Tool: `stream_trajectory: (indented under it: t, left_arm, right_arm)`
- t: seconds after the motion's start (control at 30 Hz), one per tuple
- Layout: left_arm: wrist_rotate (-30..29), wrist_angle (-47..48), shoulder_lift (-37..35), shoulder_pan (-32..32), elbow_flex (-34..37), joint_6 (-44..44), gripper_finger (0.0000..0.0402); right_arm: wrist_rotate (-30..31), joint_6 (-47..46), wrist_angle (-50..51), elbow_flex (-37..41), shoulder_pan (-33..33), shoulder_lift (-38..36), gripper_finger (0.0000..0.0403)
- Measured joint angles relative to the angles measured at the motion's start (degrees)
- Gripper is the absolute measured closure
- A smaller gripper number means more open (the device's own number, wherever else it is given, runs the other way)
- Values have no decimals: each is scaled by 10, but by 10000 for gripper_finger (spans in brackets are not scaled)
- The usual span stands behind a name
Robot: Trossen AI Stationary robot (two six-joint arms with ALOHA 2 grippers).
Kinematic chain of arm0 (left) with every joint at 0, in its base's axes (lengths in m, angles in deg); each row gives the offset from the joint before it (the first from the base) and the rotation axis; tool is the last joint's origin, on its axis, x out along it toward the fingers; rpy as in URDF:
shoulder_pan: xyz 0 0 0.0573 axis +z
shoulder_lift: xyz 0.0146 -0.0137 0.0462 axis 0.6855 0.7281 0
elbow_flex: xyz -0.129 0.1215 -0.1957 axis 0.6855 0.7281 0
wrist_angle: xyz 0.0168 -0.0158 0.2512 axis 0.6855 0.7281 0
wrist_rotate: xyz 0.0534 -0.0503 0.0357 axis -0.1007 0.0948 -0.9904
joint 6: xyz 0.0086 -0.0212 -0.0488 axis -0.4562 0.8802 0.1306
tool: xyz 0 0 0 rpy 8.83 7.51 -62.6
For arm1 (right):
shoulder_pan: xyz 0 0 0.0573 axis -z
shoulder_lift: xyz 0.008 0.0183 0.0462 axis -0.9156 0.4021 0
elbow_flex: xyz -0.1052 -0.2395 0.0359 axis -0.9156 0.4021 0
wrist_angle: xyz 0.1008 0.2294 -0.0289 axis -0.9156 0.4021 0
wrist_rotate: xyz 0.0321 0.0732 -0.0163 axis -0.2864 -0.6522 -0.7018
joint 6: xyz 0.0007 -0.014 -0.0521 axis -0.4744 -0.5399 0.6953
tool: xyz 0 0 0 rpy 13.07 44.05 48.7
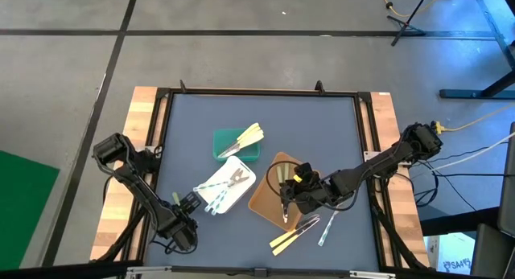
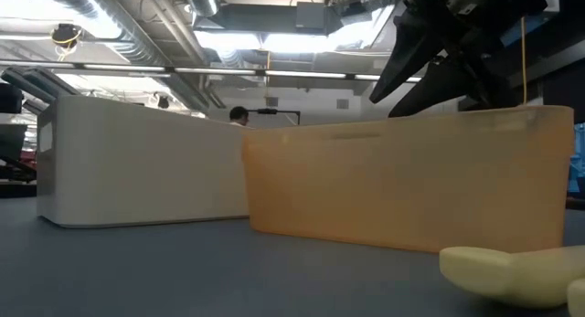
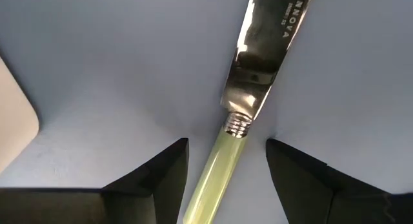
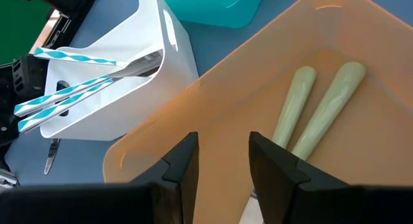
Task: Sort silverware by color (type)
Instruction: Put the green knife into the orange bin
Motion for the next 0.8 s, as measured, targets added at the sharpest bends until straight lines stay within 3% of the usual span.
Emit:
stream_trajectory:
  t: [0.43,0.8]
  left_arm:
    - [12,-19,-1,-2,0,0,198]
    - [19,-22,-1,-2,0,0,275]
  right_arm:
    - [0,0,0,0,0,0,281]
    - [0,0,0,0,0,0,281]
